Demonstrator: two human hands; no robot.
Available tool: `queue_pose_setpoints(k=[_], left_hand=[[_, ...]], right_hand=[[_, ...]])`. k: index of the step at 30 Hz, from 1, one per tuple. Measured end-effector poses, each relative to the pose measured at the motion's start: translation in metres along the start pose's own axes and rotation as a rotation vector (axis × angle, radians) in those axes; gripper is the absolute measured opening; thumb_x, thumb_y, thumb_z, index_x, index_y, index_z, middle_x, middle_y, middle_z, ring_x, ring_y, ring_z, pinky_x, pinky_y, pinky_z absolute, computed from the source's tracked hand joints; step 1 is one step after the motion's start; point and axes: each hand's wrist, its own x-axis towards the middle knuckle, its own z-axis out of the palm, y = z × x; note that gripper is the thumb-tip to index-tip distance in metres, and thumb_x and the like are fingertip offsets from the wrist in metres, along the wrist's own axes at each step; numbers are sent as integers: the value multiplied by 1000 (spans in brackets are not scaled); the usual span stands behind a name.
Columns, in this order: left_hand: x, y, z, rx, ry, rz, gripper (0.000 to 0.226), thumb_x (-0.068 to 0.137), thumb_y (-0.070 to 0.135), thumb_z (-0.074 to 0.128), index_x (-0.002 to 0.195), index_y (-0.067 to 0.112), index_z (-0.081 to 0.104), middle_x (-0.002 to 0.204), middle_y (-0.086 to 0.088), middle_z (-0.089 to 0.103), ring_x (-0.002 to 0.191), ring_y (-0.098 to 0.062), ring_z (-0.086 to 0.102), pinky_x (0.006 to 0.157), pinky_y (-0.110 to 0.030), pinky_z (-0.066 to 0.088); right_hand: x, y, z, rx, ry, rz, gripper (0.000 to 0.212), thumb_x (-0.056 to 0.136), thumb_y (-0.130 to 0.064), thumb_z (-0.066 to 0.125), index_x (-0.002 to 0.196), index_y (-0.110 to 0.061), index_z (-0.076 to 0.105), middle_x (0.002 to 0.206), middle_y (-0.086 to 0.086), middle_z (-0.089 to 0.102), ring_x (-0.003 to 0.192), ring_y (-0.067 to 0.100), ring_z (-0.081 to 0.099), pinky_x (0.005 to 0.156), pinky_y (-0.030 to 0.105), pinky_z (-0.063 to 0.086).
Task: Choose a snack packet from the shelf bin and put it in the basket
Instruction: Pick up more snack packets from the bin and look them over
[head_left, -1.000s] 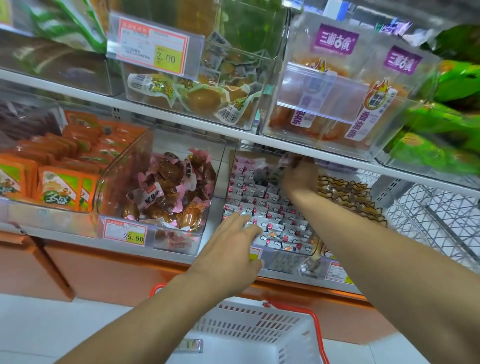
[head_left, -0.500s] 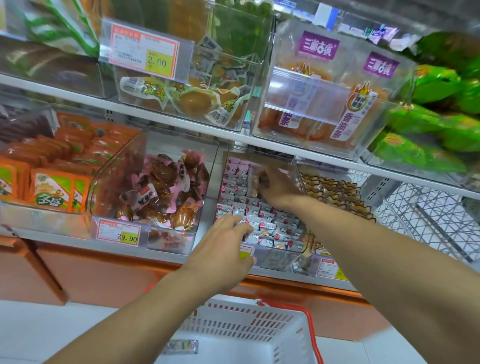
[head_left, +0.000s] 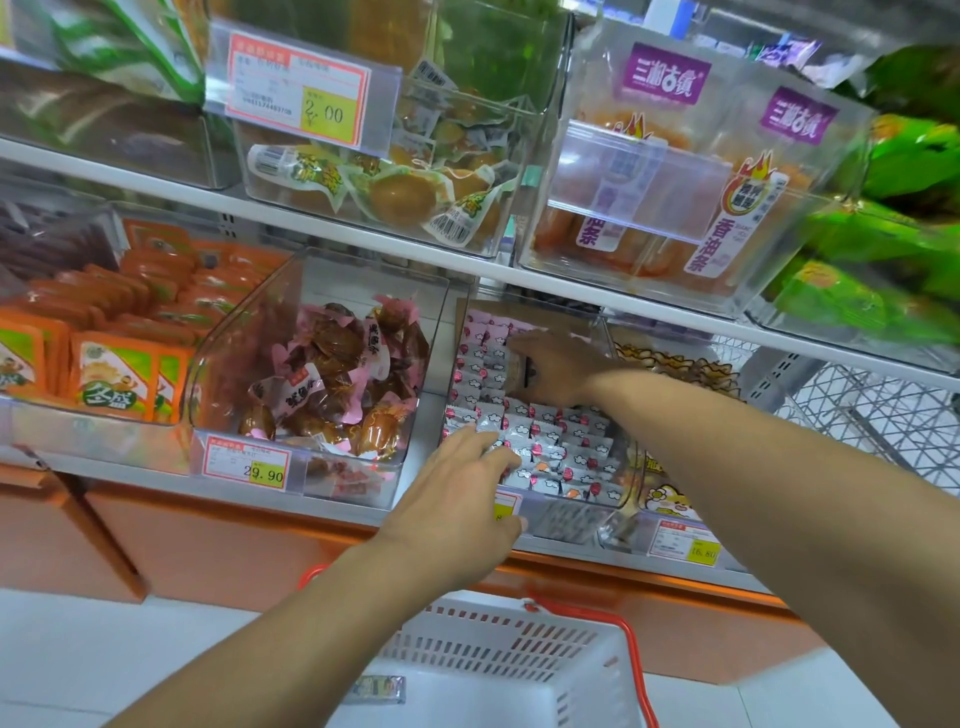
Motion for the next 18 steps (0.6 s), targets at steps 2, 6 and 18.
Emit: queue_pose_setpoints(k=[2,6,18], left_hand=[[0,0,1,10,-11,-2,62,93,45,68,148,29,45,160,8,29,153,-12,10,123,-31,14],[0,-1,2,9,-19,-4,64,94,45,68,150,30,43,163,7,27,155,-13,7,124,-34,12],[2,-1,0,-69,70,-1,66,92,39,71,150,31,40,155,13,34,145,-6,23,111,-19,14]], right_hand=[[0,-3,0,-13,20,4,89,87,-54,71,158,-21,28,166,4,26,153,31,20,123,55,21],[-1,-10,3,50,65,20,86,85,-33,73,158,-21,29,161,9,33,149,35,28,120,58,27],[-19,3,-14,993,405,137,17,91,-29,72,104,-19,70,116,-3,73,109,13,67,103,35,50]])
